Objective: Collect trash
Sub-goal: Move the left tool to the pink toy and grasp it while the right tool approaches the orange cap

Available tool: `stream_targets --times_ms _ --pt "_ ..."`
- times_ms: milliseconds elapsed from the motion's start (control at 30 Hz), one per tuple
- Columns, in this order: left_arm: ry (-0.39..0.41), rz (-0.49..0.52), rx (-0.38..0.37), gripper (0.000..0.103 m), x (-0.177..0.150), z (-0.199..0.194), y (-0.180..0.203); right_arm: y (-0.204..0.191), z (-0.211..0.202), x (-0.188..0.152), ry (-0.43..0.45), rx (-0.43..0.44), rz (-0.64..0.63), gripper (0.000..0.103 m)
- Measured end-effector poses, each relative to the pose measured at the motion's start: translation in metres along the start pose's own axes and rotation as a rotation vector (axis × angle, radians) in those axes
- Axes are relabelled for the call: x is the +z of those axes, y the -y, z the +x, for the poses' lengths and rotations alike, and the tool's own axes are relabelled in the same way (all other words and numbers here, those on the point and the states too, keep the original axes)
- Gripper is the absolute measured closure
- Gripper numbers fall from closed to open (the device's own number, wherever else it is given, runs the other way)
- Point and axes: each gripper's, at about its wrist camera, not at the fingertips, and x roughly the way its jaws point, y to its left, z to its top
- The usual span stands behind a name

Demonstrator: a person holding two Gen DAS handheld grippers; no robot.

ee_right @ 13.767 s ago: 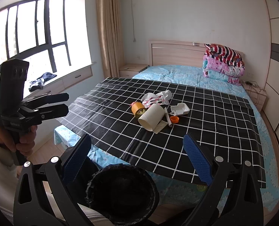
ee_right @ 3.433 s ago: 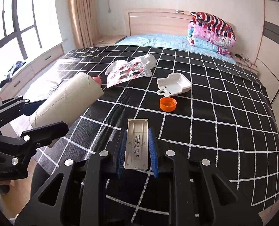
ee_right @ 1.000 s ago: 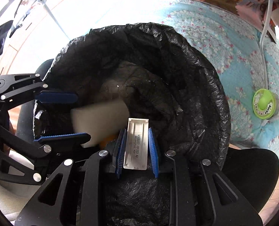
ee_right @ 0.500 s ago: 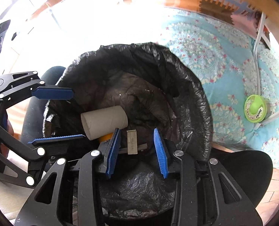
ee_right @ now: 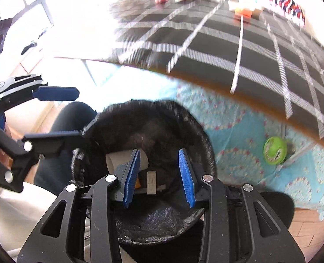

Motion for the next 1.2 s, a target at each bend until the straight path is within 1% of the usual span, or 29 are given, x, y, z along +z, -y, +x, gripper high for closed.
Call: stream_targets --times_ms 100,233,333,500,800,1200 --pt "0.053 0.008 0.022 0.039 0.013 -0.019 -0.004 0.002 -0.017 0.011 0.05 -0.008 -0.014 0.066" --pt "0.1 -0.007 0.049 0.039 0.031 -0.033 -0.016 0.007 -0.034 0.027 0.108 -0.025 -0.025 0.066" --pt "0.119 -0.037 0.058 0.039 0.042 -0.034 -0.025 0.014 -0.043 0.04 0.144 -0.034 -0.025 0.066" --pt "0.142 -0.055 0.076 0.039 0.062 -0.037 -0.042 0.029 -0.05 0.061 0.189 -0.053 -0.005 0.066" --pt "0.171 -0.11 0.115 0.039 0.101 -0.026 -0.085 0.063 -0.043 0.102 0.235 -0.088 0.042 0.065" --pt "0.17 -0.17 0.14 0.039 0.15 0.007 -0.135 0.098 -0.014 0.141 0.233 -0.112 0.113 0.063"
